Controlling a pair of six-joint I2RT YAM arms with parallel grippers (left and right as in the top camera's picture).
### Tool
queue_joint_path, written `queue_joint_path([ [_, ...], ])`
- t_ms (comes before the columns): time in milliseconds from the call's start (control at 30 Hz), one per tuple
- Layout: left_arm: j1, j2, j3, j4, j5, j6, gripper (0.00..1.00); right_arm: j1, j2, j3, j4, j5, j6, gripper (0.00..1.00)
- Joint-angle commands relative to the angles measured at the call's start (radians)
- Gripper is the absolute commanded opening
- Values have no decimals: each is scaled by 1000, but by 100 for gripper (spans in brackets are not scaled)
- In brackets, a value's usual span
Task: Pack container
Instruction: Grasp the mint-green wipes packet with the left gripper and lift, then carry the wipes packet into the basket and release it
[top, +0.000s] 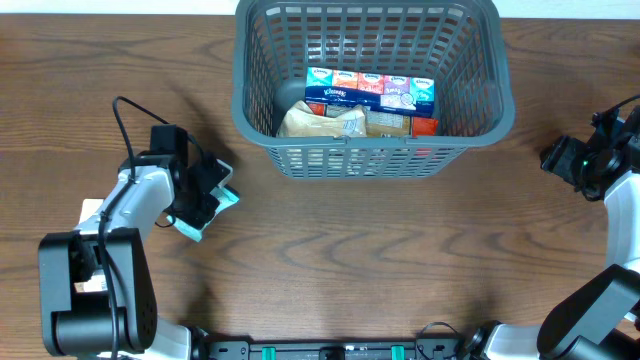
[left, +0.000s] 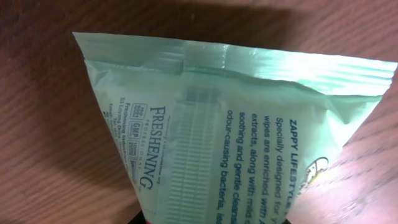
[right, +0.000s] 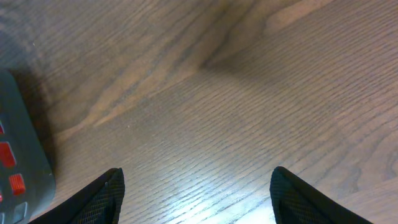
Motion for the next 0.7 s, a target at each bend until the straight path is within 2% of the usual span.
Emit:
queue_joint_path([
  [0,-21,-6,22,0,19,-159,11,-5,9,-4,-1,-12,-14,67],
  [267,-21,-123,88,-1,18,-398,8,-5,9,-4,-2,-12,-23,68],
  [667,-20,-362,215,-6,-72,-632,8,-5,9,-4,2,-12,-23,67],
])
